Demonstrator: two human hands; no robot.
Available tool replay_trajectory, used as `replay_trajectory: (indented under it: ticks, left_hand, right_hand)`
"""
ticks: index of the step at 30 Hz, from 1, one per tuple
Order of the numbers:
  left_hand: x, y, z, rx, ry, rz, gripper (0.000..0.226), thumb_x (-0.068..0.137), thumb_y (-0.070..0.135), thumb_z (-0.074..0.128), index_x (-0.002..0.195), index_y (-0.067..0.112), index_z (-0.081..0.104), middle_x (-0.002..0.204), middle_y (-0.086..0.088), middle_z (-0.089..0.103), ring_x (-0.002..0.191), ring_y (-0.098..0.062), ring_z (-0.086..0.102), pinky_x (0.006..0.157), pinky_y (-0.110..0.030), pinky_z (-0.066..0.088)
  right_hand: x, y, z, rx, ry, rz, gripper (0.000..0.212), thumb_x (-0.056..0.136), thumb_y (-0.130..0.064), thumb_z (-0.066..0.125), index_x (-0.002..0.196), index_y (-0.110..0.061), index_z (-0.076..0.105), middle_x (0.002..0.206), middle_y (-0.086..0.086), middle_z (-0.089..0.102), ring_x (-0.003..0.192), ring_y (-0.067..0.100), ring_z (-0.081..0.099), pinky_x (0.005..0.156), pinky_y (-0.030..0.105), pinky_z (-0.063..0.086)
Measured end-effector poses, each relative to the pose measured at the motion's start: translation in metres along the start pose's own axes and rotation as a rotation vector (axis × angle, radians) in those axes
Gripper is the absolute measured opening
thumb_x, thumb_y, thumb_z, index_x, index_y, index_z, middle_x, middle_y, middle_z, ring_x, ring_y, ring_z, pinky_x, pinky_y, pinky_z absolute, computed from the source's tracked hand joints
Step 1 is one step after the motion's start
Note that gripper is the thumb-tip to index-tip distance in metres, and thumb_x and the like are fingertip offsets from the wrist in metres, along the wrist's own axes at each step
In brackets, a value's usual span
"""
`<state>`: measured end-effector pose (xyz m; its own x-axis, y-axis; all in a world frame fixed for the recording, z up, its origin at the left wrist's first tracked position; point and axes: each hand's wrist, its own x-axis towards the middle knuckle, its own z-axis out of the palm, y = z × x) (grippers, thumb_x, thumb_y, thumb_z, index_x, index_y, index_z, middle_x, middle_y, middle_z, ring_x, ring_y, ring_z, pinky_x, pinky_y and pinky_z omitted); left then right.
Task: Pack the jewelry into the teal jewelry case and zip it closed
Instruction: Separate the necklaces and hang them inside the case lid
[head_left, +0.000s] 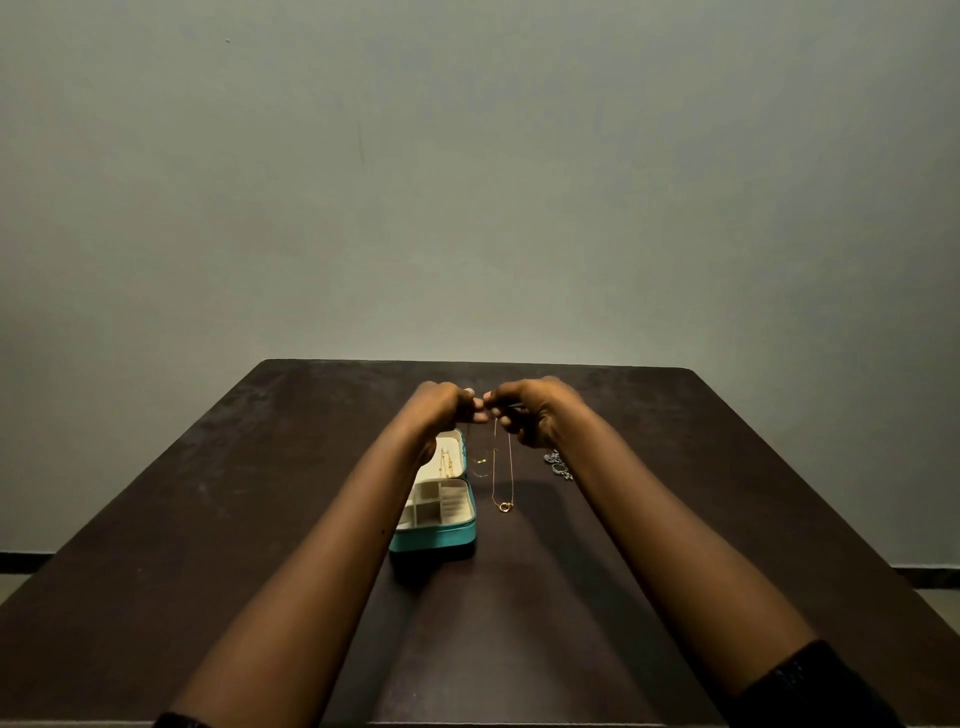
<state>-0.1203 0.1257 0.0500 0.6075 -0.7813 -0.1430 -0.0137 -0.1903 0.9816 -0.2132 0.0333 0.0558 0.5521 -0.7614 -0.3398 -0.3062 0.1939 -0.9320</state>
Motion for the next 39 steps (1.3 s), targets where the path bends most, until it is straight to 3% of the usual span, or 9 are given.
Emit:
replay_trajectory:
  ticks: [3,8,14,16,19,22,27,31,39]
  left_hand:
    - [-0.002,-0.002,0.003,0.08,-0.003,0.018,0.021,0.095,0.007,0.045,0.081,0.007,0.061,0.07,-0.003,0.063,0.062,-0.008,0.061,0.066,-0.024,0.035]
    - [-0.001,-0.006,0.008,0.094,-0.018,0.022,0.029,0.101,0.025,0.037,0.101,0.007,0.061,0.078,-0.003,0.063,0.096,-0.021,0.054,0.072,-0.028,0.035]
    - [-0.004,-0.004,0.011,0.115,-0.075,0.022,0.039,0.103,0.031,0.027,0.116,0.006,0.054,0.08,0.0,0.062,0.095,-0.016,0.052,0.099,-0.036,0.027]
    - [-0.003,-0.002,0.008,0.133,-0.076,0.023,0.036,0.103,0.027,0.03,0.116,0.004,0.054,0.089,-0.002,0.06,0.097,-0.017,0.05,0.092,-0.033,0.031]
    - [-0.002,0.002,0.002,0.195,-0.091,0.031,0.028,0.1,0.02,0.035,0.089,0.01,0.059,0.096,-0.007,0.057,0.095,-0.017,0.049,0.069,-0.026,0.034]
    - [0.001,0.003,-0.005,0.227,-0.111,0.026,0.032,0.1,0.022,0.035,0.079,0.013,0.058,0.087,-0.004,0.062,0.084,-0.013,0.054,0.069,-0.028,0.031]
    - [0.002,0.003,-0.014,0.221,-0.165,0.002,0.024,0.097,0.023,0.041,0.087,0.013,0.059,0.07,-0.001,0.054,0.063,-0.009,0.04,0.058,-0.024,0.025]
    - [0.001,0.003,-0.022,0.224,-0.147,0.004,0.029,0.098,0.028,0.042,0.081,0.013,0.061,0.069,0.002,0.053,0.062,-0.007,0.041,0.058,-0.023,0.027]
    - [-0.003,0.0,-0.03,0.359,-0.111,-0.034,0.027,0.096,0.026,0.05,0.088,0.005,0.065,0.06,0.001,0.056,0.056,-0.008,0.039,0.052,-0.022,0.025]
  right_hand:
    - [-0.007,-0.002,0.002,-0.034,0.02,-0.06,0.017,0.083,-0.011,0.062,0.066,-0.009,0.062,0.056,0.003,0.056,0.043,0.01,0.047,0.044,0.016,0.028]
    - [-0.015,-0.005,0.004,-0.139,0.05,-0.161,0.018,0.082,-0.008,0.063,0.064,-0.004,0.061,0.059,0.007,0.057,0.045,0.012,0.045,0.046,0.02,0.026]
    - [-0.012,-0.007,0.0,-0.189,0.049,-0.187,0.014,0.083,-0.006,0.064,0.07,-0.001,0.062,0.061,0.005,0.055,0.047,0.012,0.04,0.037,0.016,0.026]
    - [-0.008,-0.007,-0.002,-0.179,0.024,-0.199,0.008,0.084,-0.002,0.061,0.079,0.002,0.064,0.059,0.005,0.054,0.046,0.011,0.041,0.035,0.016,0.028]
    - [-0.004,-0.004,-0.002,-0.203,-0.06,-0.202,0.022,0.088,0.005,0.048,0.098,0.002,0.067,0.073,0.007,0.064,0.057,0.009,0.054,0.047,0.02,0.039]
    - [-0.002,0.002,-0.002,-0.246,-0.147,-0.233,0.033,0.089,0.005,0.041,0.083,-0.011,0.068,0.091,0.005,0.064,0.084,0.014,0.058,0.062,0.027,0.042]
    - [0.0,0.005,0.002,-0.209,-0.248,-0.256,0.025,0.087,0.005,0.049,0.085,-0.016,0.062,0.079,0.0,0.066,0.079,0.009,0.064,0.073,0.033,0.04]
    - [0.002,0.006,0.003,-0.245,-0.266,-0.303,0.017,0.088,-0.001,0.054,0.082,-0.013,0.063,0.08,0.005,0.065,0.072,0.012,0.061,0.063,0.026,0.043]
    - [0.017,0.019,0.017,-0.466,0.095,-0.388,0.018,0.085,-0.003,0.061,0.068,-0.01,0.061,0.064,0.006,0.061,0.058,0.015,0.061,0.055,0.026,0.05]
